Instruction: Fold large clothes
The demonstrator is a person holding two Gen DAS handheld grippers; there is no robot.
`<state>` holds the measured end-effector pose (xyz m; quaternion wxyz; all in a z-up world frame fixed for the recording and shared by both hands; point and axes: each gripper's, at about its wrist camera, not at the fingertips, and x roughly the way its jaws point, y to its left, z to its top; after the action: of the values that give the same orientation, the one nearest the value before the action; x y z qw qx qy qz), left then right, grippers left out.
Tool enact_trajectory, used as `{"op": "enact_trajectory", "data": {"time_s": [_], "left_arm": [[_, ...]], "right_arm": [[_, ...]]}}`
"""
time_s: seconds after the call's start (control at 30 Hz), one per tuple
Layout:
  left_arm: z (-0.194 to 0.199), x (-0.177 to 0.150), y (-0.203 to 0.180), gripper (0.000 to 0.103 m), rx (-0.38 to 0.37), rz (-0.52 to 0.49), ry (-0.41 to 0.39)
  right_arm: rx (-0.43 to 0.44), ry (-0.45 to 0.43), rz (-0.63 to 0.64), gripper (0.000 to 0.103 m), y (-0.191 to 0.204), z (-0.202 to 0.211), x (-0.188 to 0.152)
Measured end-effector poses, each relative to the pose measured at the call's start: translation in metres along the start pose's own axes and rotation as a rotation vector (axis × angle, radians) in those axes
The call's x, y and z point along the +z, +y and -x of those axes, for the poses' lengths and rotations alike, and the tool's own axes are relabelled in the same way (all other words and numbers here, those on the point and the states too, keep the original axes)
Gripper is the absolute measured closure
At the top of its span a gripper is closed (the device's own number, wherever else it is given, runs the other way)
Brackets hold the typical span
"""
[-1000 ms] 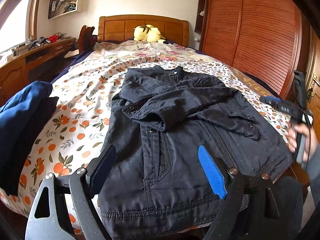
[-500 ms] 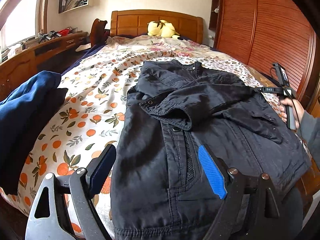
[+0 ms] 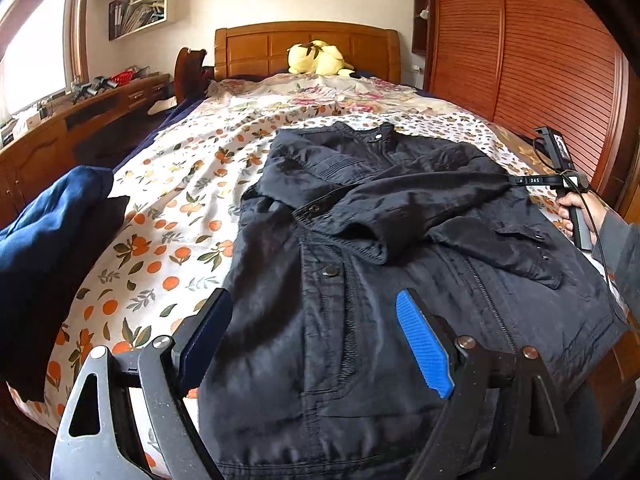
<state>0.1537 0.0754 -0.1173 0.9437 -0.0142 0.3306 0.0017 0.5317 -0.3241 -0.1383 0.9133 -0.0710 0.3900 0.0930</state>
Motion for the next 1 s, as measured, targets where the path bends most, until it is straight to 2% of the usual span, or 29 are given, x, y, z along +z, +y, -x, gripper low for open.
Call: {"op": "enact_trajectory", "data": {"time_s": [0.1,0.17,0.27,0.4,0.67,0.83,1.0], "left_arm": [[0.008,-0.001,-0.009,0.018,0.004,-0.009,-0.005],[0.016,-0.002,-0.015,0.018,-0.003,-0.009,-0.009],[0.027,-0.005,-0.022,0.018,0.003,-0.019,-0.013],[0.038,-0.012,-0.026,0.018,0.004,-0.022,-0.012],[0.052,-0.021,-0.019,0.018,-0.003,-0.007,-0.014],[0.054,-0.023,-0.010,0.018,-0.012,-0.009,-0.029],[0.052,-0.028,0.003,0.018,0.018,-0.016,-0.031]], "right_arm": [[-0.009,0.000,0.003,0.073,0.006,0.027,-0.013],[0.005,-0.024,0.004,0.056,0.008,0.051,-0.024],[0.045,-0.050,-0.001,0.046,0.007,0.093,-0.049],[0.081,-0.070,-0.026,0.046,0.011,0.144,-0.088],[0.079,-0.081,-0.050,0.046,0.020,0.224,-0.154],[0.077,-0.067,-0.057,0.046,0.036,0.242,-0.177],[0.108,-0.053,-0.074,0.045,0.049,0.241,-0.185]]}}
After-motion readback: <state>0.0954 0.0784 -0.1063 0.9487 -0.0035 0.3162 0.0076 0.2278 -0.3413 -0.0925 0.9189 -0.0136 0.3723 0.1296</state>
